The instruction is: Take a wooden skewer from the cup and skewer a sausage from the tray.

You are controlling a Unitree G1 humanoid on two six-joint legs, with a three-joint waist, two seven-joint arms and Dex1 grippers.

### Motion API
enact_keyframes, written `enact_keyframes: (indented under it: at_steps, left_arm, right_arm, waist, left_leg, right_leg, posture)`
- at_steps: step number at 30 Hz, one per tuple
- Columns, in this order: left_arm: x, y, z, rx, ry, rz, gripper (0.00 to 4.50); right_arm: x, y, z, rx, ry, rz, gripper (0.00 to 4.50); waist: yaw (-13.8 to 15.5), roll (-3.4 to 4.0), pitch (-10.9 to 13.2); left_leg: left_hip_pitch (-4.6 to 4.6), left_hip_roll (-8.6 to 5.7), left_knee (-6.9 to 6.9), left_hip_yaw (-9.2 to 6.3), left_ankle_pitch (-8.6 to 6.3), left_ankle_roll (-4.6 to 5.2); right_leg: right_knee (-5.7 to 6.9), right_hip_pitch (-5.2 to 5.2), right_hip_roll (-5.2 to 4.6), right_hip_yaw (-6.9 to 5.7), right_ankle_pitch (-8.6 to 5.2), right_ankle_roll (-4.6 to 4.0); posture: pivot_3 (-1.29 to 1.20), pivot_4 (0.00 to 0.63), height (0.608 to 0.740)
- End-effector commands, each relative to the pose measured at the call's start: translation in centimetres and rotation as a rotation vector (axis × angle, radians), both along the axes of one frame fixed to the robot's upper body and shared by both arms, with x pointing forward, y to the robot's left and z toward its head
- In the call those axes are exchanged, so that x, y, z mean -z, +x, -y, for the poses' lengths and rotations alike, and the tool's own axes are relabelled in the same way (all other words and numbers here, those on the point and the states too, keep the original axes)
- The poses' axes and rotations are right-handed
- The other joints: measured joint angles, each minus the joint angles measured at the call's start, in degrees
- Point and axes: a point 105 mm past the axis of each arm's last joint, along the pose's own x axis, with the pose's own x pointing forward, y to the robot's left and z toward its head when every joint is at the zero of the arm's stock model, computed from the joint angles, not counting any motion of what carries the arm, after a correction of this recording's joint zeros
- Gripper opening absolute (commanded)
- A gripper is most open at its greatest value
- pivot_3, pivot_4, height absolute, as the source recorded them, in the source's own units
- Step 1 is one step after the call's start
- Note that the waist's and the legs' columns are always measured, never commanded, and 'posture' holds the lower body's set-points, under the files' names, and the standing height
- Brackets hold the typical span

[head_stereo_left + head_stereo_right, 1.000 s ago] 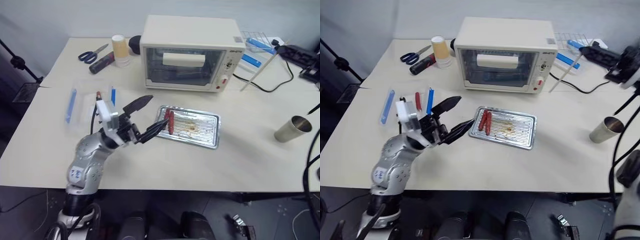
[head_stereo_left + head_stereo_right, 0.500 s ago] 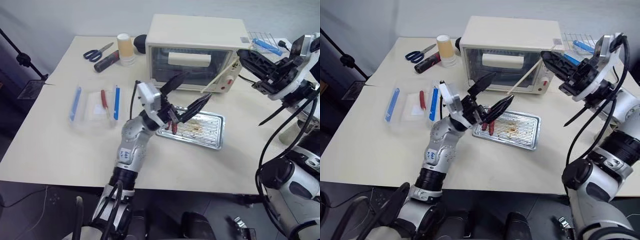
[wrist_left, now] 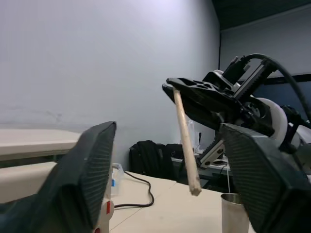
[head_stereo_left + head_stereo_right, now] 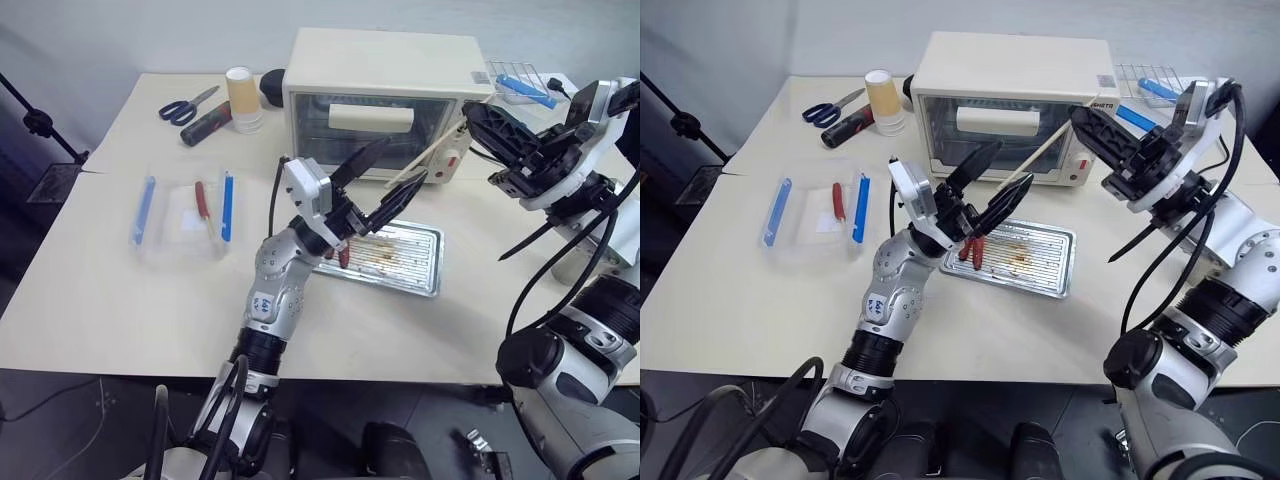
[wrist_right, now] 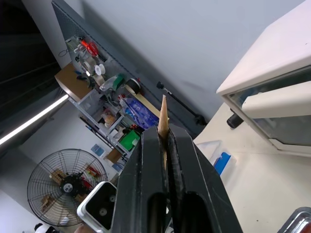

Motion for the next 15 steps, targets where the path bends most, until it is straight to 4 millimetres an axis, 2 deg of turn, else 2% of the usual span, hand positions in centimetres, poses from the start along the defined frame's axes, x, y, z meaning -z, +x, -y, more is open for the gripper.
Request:
enact_keyframes:
  at_steps: [1, 9, 10, 15]
  left_arm:
    - [-1.66, -1.03, 0.98, 0.027, -0.042, 0.058, 2.48]
    - [-1.51, -1.35, 1.5, 0.043, -0.042, 0.051, 0.17]
    - [-1.47, -1.4, 1.56, 0.046, -0.042, 0.05, 0.03]
    - [-1.4, -1.49, 1.65, 0.047, -0.044, 0.041, 0.03]
  right_arm:
    - [-1.02, -0.93, -0.1, 0.0, 0.011, 0.062, 0.0]
    - [-0.81, -1.12, -0.45, -0.001, 0.027, 0.052, 0.0]
    - [-0.79, -1.14, -0.49, -0.002, 0.031, 0.05, 0.0]
    - [-0.76, -1.32, -0.6, -0.007, 0.041, 0.042, 0.0]
  waist:
    - [0.0, 0.0, 0.0]
    - [0.0, 0.0, 0.0]
    - [0.0, 0.0, 0.0]
    - [0.0, 0.0, 0.0]
  left_leg:
    - [-0.01, 0.0, 0.0, 0.0, 0.0, 0.0]
    - [-0.02, 0.0, 0.0, 0.01, 0.0, 0.0]
    - [-0.03, 0.0, 0.0, 0.01, 0.0, 0.0]
    - [-0.04, 0.0, 0.0, 0.01, 0.0, 0.01]
  right_leg:
    - [0.0, 0.0, 0.0, 0.0, 0.0, 0.0]
    - [-0.01, -0.03, 0.0, 0.01, 0.0, 0.0]
    - [-0.01, -0.03, 0.0, 0.0, 0.0, 0.0]
    - [-0.02, -0.04, 0.0, 0.0, 0.0, 0.0]
  posture:
    - [0.0, 0.15, 0.74]
    - [0.0, 0.15, 0.74]
    - [0.0, 0.15, 0.74]
    - [0.0, 0.15, 0.74]
